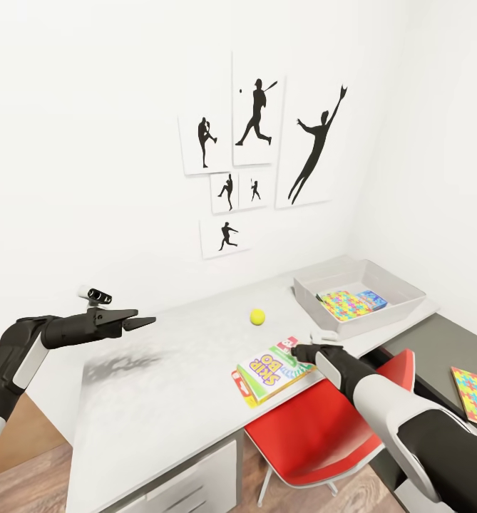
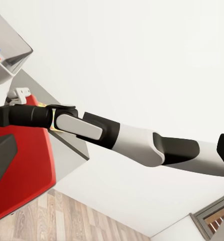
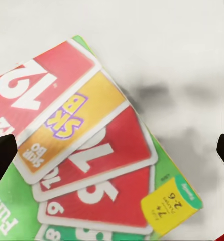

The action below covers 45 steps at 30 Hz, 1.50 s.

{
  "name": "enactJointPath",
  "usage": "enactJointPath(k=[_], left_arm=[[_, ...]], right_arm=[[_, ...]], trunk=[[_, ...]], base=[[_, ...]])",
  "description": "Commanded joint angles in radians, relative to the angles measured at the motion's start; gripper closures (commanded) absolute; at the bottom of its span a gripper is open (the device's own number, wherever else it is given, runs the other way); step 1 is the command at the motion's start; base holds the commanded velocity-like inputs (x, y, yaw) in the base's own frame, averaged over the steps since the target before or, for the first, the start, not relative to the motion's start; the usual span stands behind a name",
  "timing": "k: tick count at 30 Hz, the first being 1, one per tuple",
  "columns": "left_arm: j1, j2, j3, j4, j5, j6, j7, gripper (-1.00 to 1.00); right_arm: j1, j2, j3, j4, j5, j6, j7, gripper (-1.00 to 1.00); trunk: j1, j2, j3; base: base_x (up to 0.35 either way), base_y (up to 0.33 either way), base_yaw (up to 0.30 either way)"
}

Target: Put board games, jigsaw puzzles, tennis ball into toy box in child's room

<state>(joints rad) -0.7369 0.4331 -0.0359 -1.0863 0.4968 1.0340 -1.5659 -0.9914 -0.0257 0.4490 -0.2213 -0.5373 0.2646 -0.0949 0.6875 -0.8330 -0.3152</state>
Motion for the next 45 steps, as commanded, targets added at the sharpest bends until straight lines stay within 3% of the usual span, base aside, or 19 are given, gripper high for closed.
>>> enactJointPath(k=[1, 15, 45], left_arm=[[-0.001, 0.001, -0.002, 0.000, 0.000, 0.011, -0.005, -1.00], [-0.001, 0.001, -0.002, 0.000, 0.001, 0.011, -0.005, -1.00], [-0.001, 0.001, -0.002, 0.000, 0.000, 0.011, -0.005, -1.00]], right_arm=[[0.000, -0.002, 0.008, -0.003, -0.010, 0.006, -0.007, -1.00], [0.000, -0.043, 0.006, -0.001, -0.022, 0.028, 0.010, -1.00], [0.000, -0.036, 0.006, -0.003, -0.021, 0.041, 0.059, -1.00]], trunk=[[0.000, -0.001, -0.001], [0.000, -0.001, -0.001], [0.000, -0.001, -0.001]], base=[[0.000, 0.000, 0.000], [0.000, 0.000, 0.000], [0.000, 0.029, 0.000]])
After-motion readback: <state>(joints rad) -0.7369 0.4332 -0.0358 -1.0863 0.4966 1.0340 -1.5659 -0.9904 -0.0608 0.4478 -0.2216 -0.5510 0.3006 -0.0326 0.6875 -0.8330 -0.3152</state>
